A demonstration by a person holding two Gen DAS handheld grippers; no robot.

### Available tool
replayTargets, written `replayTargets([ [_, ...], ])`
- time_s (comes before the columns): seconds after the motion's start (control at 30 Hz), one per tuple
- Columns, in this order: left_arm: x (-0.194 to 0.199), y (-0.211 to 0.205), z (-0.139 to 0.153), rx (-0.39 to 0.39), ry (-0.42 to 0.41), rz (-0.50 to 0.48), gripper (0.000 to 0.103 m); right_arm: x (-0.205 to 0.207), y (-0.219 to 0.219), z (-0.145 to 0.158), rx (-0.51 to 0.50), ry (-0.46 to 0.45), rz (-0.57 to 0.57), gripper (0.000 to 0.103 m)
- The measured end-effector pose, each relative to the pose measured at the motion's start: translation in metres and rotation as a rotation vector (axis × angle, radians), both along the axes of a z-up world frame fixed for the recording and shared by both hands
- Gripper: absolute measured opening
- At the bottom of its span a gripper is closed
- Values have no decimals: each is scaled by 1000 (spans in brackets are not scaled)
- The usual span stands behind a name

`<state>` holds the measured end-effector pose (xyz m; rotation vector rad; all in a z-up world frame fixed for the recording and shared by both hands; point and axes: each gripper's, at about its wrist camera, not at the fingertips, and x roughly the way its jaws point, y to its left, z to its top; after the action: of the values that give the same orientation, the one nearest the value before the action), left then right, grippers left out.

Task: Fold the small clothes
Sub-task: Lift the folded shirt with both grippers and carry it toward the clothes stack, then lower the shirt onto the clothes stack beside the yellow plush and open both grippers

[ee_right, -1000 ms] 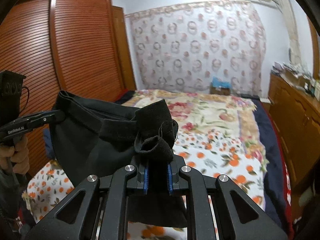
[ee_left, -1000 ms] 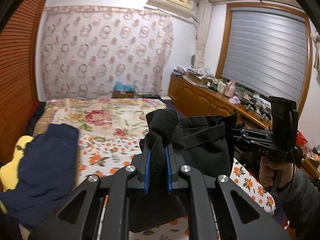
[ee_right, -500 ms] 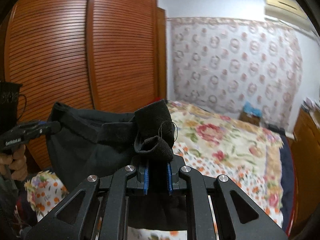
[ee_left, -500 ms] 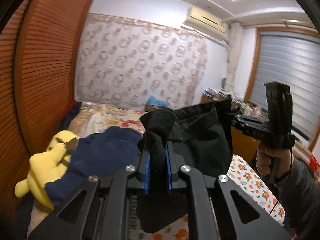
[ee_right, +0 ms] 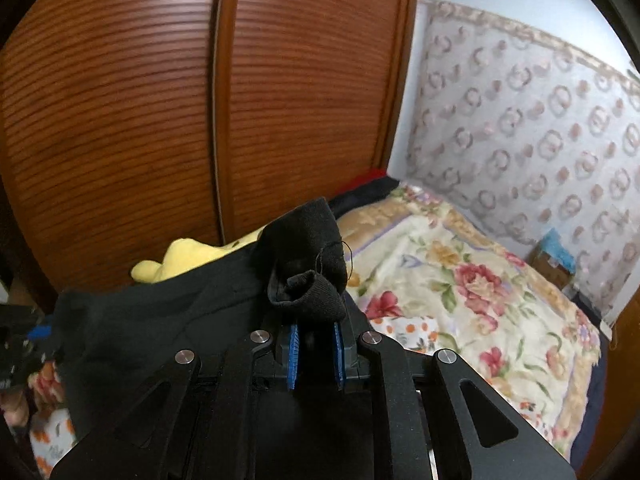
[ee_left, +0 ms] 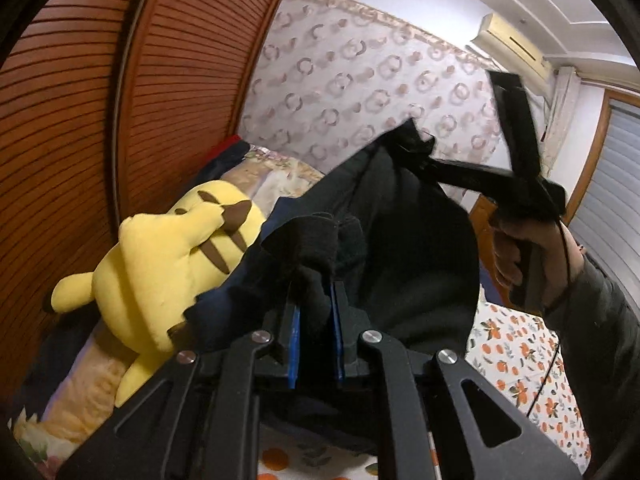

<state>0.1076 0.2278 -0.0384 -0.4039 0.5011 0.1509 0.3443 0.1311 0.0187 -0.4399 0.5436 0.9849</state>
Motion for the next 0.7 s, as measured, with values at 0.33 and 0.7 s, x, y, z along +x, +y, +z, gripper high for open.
replayTargets([
  [0.33,-4,2,-1,7,14,35,11,19,26,-13,-18,32,-12,41],
  [0.7,-7,-4,5,62,29,32,14,-42,-31,-14,57,55,14,48],
])
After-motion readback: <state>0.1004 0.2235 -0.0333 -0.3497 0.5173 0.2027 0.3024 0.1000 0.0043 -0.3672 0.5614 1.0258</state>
